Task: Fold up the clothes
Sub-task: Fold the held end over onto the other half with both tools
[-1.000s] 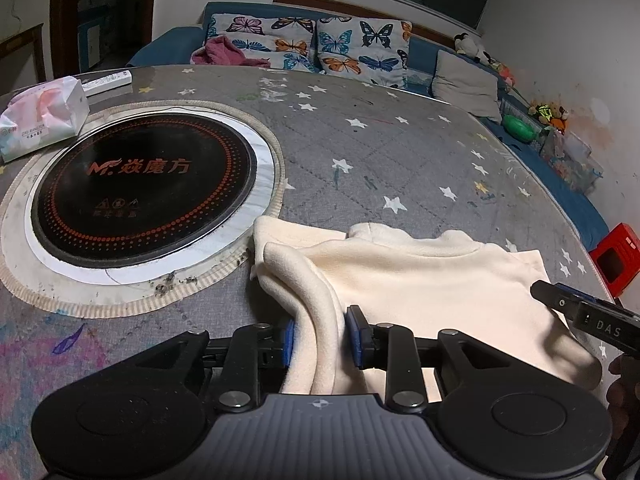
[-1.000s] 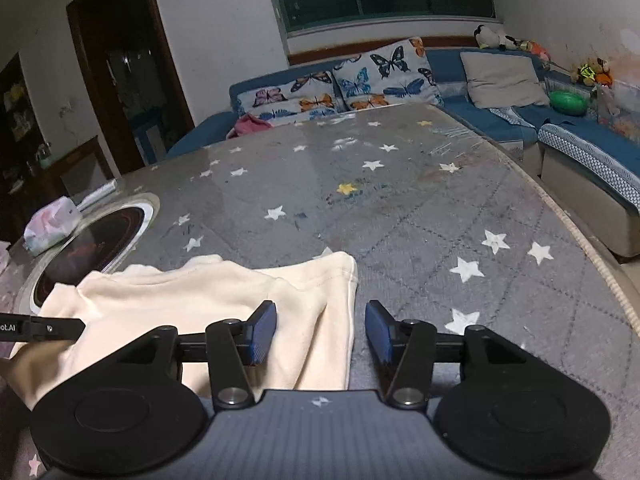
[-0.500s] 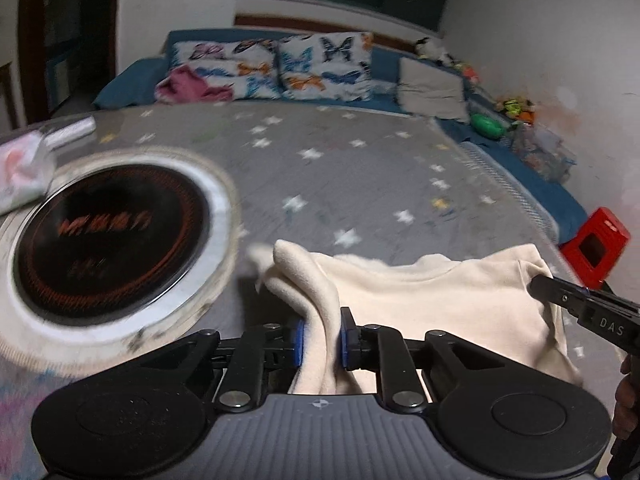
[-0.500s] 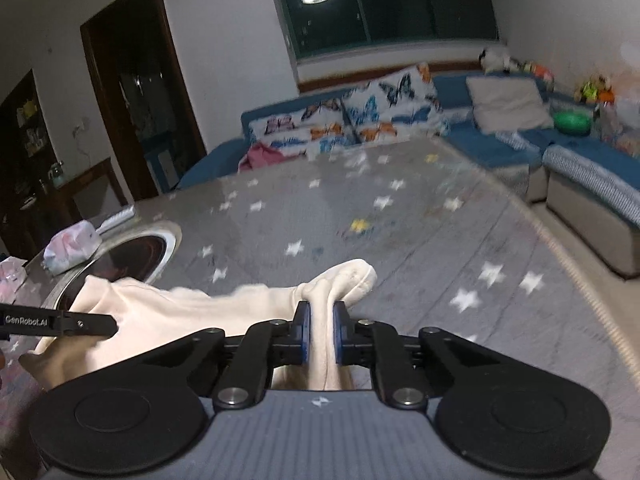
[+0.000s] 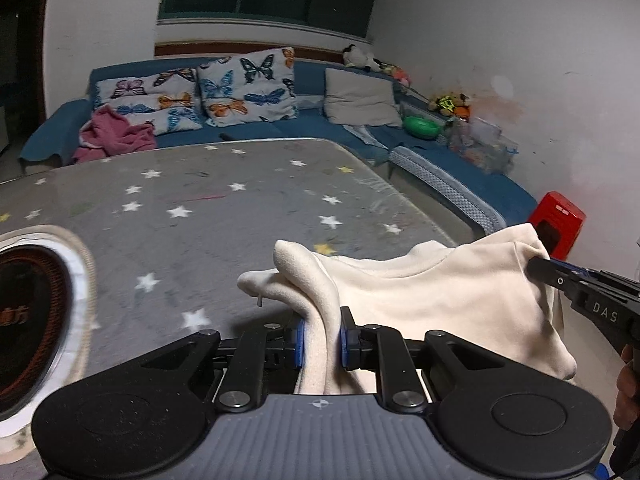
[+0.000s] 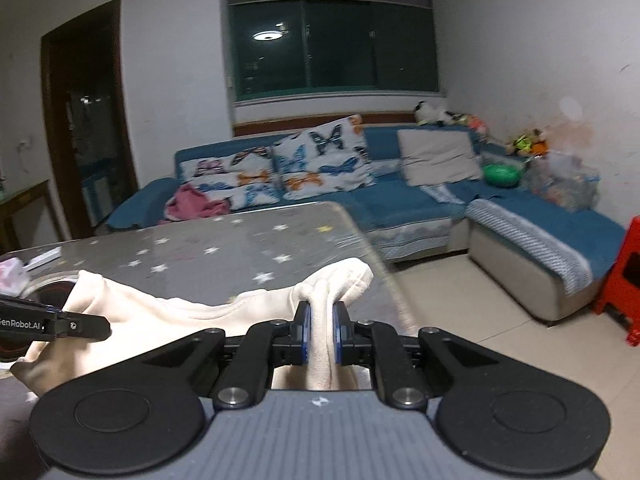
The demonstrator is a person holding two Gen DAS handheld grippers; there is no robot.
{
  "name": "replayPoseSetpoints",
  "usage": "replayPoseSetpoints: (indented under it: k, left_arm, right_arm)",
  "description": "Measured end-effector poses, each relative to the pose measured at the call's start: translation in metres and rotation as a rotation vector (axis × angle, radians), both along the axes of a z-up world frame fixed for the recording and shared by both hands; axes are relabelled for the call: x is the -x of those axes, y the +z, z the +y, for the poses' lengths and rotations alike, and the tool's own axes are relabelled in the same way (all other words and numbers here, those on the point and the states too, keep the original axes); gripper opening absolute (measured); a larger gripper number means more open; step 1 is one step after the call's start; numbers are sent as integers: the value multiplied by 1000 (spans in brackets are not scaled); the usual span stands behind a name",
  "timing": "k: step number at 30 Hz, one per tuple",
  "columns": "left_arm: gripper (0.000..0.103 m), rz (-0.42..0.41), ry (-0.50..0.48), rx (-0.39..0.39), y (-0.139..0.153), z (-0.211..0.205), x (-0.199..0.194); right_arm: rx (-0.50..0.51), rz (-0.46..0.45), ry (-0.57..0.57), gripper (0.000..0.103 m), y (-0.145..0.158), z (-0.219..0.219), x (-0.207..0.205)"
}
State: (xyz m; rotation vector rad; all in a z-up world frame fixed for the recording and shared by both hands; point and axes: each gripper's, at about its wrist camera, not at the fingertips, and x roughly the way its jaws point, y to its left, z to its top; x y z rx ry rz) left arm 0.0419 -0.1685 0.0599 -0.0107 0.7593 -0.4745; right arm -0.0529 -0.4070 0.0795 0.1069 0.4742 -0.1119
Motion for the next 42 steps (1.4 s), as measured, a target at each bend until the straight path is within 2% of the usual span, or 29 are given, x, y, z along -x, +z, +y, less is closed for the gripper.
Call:
replayPoseSetpoints:
  k: [4, 7, 10, 13, 15, 21, 25, 27, 30, 35, 42]
  left_arm:
    - [18, 0, -35, 5, -1, -26, -10]
    - [18, 32, -43, -11, -12, -36, -17]
    - [20, 46, -36, -44, -23, -36, -19]
    - [22, 70, -29, -45, -30, -31, -24]
    - [22, 80, -33, -42, -33, -28, -27]
    - [18, 94, -76, -31, -39, -24, -25]
    - [17, 135, -117, -11, -38, -13, -22]
    - [24, 148, -119, -10, -36, -7, -21]
    - [30, 104, -100, -30, -27, -1, -17]
    - [30, 15, -81, -16, -6, -2, -17]
    - [28, 34, -156, 22, -11, -33, -28]
  right_arm:
    - [18, 11, -40, 10, -5, -16, -7]
    - [16, 39, -62, 10, -17, -23, -14]
    - [13, 85, -84, 10, -34, -31, -17]
    - [3, 120, -90, 11, -45, -36, -20]
    - [-4, 143, -93, 15, -53, -39, -22]
    - [-20, 204, -100, 15, -73, -46, -25]
    - [-14, 230, -78, 14, -70, -44, -19]
    - [-5, 245, -59, 15, -68, -41, -14]
    - [21, 236, -59, 17, -60, -36, -6]
    - [16, 196, -33, 17, -50, -24, -10]
    - [-10, 162, 22, 17, -44, -5, -25]
